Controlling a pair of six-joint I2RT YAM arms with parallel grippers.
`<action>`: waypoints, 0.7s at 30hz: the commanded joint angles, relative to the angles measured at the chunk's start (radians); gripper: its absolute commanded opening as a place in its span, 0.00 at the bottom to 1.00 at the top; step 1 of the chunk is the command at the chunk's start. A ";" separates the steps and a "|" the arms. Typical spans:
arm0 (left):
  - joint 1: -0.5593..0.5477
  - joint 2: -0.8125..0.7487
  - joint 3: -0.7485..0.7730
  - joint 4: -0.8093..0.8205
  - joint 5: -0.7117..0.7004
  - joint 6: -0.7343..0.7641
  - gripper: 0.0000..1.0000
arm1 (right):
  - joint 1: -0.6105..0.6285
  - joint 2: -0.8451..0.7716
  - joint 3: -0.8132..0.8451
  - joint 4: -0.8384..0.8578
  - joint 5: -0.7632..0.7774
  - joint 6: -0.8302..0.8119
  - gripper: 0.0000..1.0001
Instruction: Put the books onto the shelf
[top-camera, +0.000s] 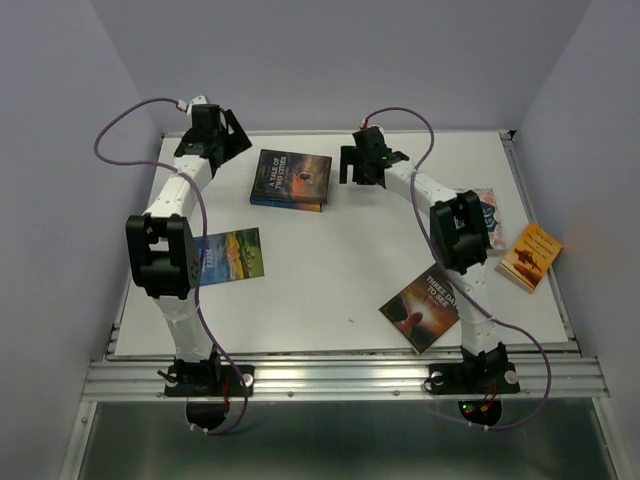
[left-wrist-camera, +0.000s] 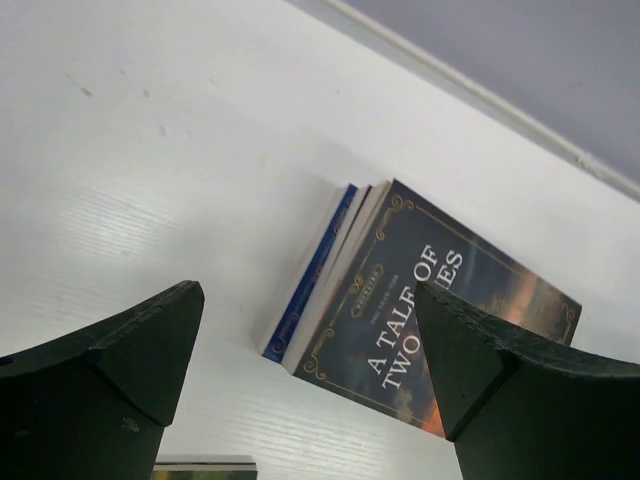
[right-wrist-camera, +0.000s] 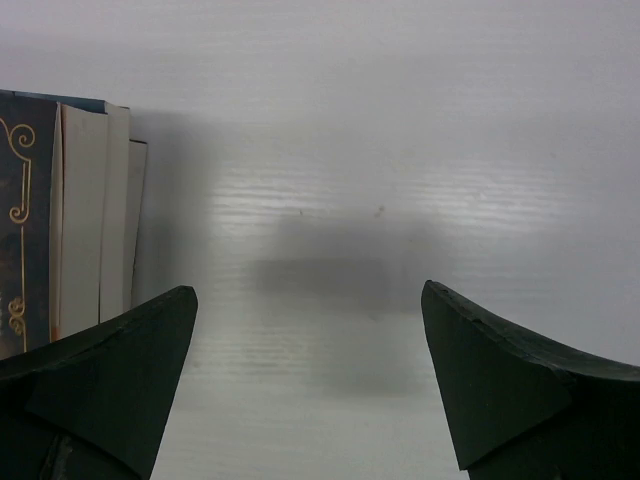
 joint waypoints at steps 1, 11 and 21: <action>0.023 -0.124 0.073 -0.053 -0.120 0.022 0.99 | -0.024 -0.250 -0.120 -0.051 0.124 0.139 1.00; -0.072 -0.360 -0.243 0.088 0.079 0.048 0.99 | -0.180 -0.961 -1.008 -0.158 0.069 0.417 1.00; -0.298 -0.405 -0.393 0.157 0.154 0.034 0.99 | -0.235 -1.400 -1.324 -0.518 0.050 0.710 1.00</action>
